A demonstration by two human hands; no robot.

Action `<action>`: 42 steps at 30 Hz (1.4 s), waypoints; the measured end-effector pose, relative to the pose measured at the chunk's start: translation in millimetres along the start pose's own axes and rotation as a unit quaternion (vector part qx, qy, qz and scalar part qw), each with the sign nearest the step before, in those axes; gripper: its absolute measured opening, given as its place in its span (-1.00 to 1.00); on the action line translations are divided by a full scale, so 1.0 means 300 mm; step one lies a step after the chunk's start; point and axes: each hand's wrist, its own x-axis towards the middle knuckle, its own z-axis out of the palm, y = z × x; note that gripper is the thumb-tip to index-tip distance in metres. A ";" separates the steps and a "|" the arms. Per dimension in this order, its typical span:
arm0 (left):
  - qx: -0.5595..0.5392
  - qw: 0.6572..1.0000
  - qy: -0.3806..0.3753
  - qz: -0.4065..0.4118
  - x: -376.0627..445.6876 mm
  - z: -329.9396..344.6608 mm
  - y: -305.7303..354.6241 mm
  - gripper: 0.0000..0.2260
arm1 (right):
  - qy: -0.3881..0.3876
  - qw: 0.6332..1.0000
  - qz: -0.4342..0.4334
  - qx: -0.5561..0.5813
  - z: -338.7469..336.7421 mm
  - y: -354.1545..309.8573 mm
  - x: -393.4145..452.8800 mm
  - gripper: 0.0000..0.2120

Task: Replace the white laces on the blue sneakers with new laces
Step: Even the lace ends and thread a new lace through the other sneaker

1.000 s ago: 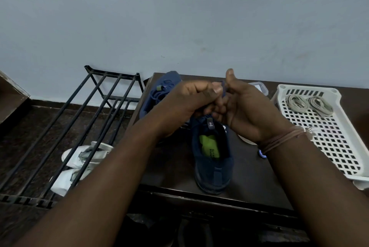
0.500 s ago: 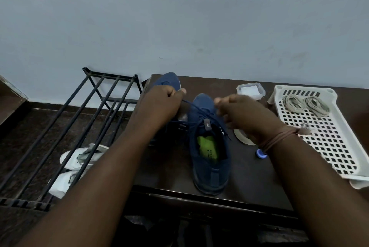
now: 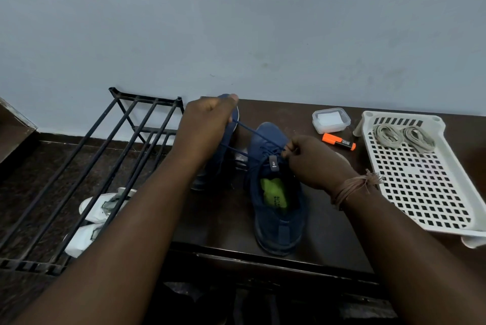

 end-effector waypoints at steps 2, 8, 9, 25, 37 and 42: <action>0.027 0.998 0.043 -0.035 0.016 -0.007 -0.033 -0.56 | 0.017 1.000 -0.001 0.017 -0.014 -0.003 -0.001 -0.75; 0.179 0.976 0.109 -0.063 0.037 -0.006 -0.091 -0.57 | 0.056 0.995 0.003 0.077 -0.070 0.002 -0.014 -0.70; 0.248 0.961 0.113 -0.055 0.029 0.004 -0.098 -0.63 | 0.055 0.995 -0.003 0.081 -0.068 0.000 -0.016 -0.71; 0.199 0.970 -0.113 0.085 -0.052 0.102 -0.023 -0.87 | 0.003 0.998 -0.048 0.037 -0.054 -0.028 -0.048 -0.61; 0.222 0.955 -0.198 -0.007 -0.071 0.112 -0.035 -0.80 | 0.011 0.988 0.001 -0.155 0.007 -0.131 -0.100 -0.69; 0.250 0.949 -0.190 0.012 -0.079 0.120 -0.031 -0.83 | 0.025 0.999 0.044 -0.011 0.014 -0.087 -0.075 -0.75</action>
